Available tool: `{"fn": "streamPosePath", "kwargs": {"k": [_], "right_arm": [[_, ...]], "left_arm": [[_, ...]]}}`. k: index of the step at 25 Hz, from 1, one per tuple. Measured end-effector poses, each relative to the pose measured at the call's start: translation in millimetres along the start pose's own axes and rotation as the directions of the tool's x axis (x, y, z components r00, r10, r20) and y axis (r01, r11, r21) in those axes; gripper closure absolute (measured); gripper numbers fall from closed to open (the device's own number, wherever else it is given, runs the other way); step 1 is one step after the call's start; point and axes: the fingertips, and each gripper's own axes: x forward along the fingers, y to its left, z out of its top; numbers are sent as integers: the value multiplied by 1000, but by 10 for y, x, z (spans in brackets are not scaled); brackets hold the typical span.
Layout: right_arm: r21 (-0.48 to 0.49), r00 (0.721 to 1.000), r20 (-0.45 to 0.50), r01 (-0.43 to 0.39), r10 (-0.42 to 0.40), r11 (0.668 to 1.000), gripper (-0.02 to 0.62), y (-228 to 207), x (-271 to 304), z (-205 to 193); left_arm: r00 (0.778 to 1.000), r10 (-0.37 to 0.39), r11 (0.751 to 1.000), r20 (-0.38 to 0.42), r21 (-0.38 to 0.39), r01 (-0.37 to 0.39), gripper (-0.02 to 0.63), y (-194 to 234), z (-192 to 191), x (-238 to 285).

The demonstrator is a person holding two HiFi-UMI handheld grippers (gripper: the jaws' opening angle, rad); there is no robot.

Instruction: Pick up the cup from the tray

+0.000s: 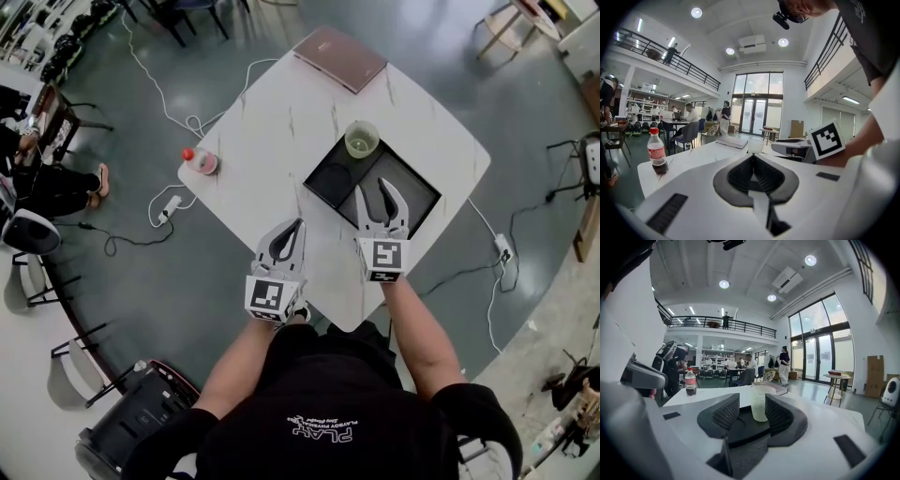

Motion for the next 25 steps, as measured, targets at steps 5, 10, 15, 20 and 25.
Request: {"fn": "streamPosePath", "kwargs": {"k": [5, 10, 15, 20, 25], "right_arm": [[15, 1000, -28, 1, -1, 1000, 366, -88, 249, -71], [35, 998, -68, -8, 10, 999, 301, -158, 567, -206], [68, 995, -104, -7, 14, 998, 275, -280, 824, -288], [78, 991, -128, -23, 33, 997, 241, -308, 1088, -360], [87, 990, -135, -21, 33, 996, 229, -316, 1226, -372]], "left_arm": [[1000, 13, 1000, -5, -8, -13, 598, 33, -37, 24], [1000, 20, 1000, -15, -11, -20, 598, 58, -91, 33], [999, 30, 999, -25, -15, -30, 598, 65, -116, -11], [998, 50, 998, -28, -27, -51, 598, 133, -166, -22], [997, 65, 997, -37, -40, -67, 598, 194, -212, -42]]}}
